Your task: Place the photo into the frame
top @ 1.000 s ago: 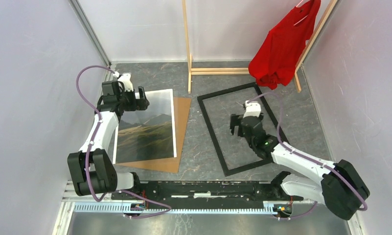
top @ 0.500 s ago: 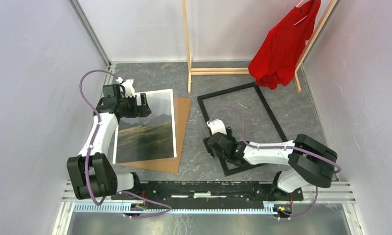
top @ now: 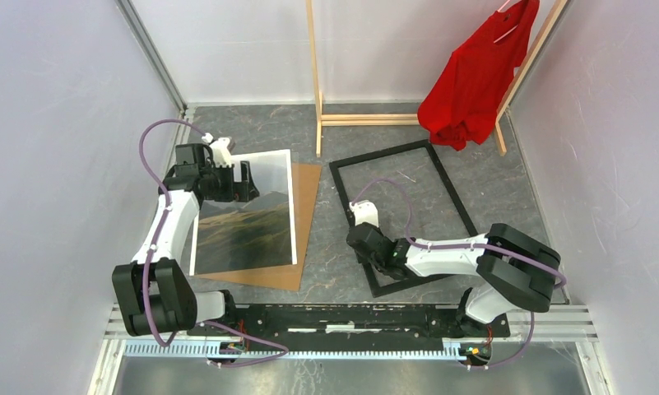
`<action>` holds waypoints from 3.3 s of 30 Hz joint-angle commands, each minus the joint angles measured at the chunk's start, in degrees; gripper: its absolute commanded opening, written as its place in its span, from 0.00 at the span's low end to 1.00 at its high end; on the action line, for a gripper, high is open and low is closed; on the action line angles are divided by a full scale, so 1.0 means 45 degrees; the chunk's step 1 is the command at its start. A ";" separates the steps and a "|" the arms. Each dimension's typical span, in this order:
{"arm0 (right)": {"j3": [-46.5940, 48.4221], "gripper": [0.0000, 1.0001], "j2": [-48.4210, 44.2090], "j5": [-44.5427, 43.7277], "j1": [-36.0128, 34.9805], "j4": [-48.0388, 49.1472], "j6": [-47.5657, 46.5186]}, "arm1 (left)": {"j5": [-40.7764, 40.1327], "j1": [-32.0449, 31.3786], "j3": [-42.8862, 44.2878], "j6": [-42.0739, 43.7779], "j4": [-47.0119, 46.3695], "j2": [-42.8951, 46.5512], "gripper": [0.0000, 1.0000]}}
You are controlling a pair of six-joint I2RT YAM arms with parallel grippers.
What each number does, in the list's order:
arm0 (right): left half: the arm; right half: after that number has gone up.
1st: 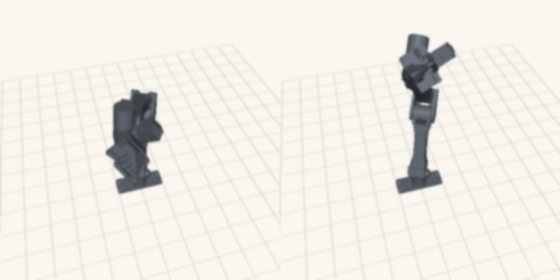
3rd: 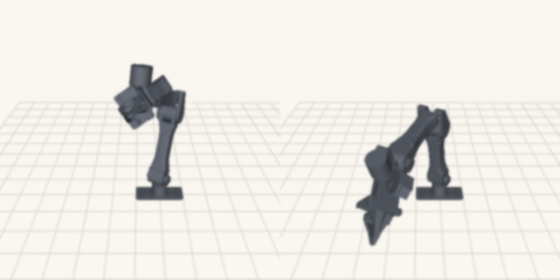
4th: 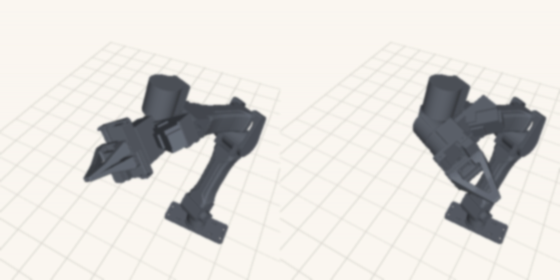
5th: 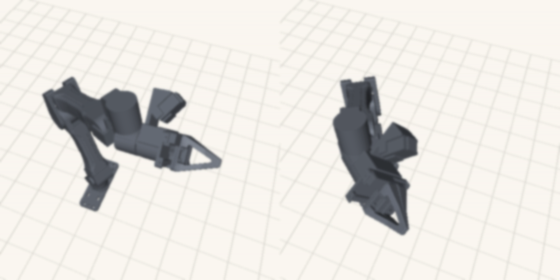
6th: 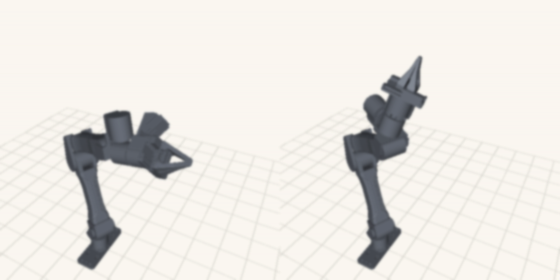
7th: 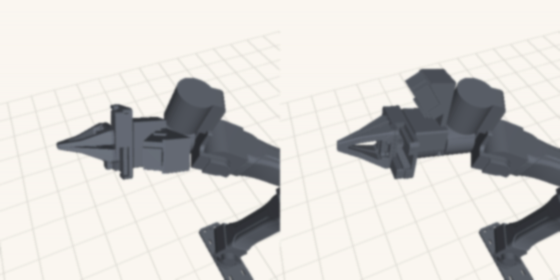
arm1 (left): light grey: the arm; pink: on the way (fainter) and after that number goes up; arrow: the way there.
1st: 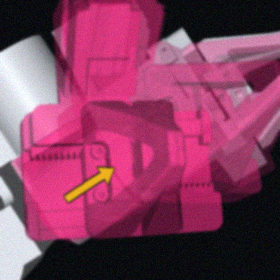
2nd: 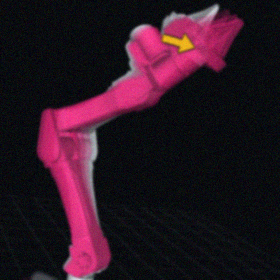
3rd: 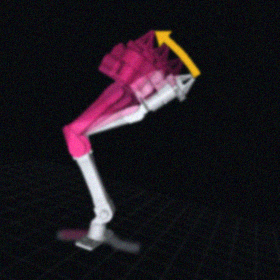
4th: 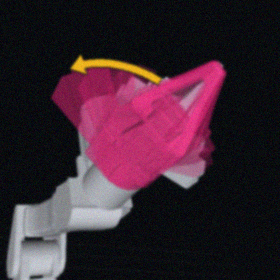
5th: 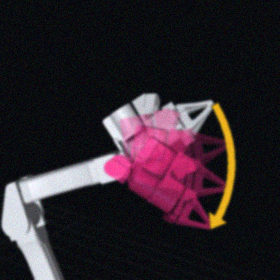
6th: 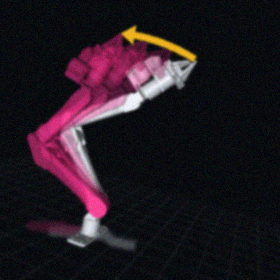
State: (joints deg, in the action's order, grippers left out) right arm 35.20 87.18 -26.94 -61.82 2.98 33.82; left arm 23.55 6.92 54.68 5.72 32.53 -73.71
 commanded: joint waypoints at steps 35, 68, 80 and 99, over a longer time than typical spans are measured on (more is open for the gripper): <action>0.6714 0.02 -0.4878 0.3517 -0.0354 -0.2786 0.7378 | 0.1470 -0.3246 0.2338 -0.1628 0.0170 0.0959 1.00; 1.1486 0.71 -0.2637 0.7102 0.3277 -0.9382 0.2179 | -0.2533 -0.7919 0.6100 -0.3252 -0.2033 -0.2168 1.00; 1.3834 0.61 -0.1621 0.4522 0.3387 -1.2737 -0.0116 | -0.2554 -0.8734 0.7860 -0.3059 -0.1848 -0.3780 1.00; 1.1091 0.27 -0.4264 0.4364 0.7571 -1.3322 0.0001 | -0.3463 -0.7170 0.6097 -0.1776 -0.0379 -0.3305 1.00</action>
State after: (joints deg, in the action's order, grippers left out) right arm 89.43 70.06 -10.87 -32.75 -56.42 33.32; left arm 9.02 -27.14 85.36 -7.05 29.87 -91.05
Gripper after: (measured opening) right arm 0.348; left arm 0.997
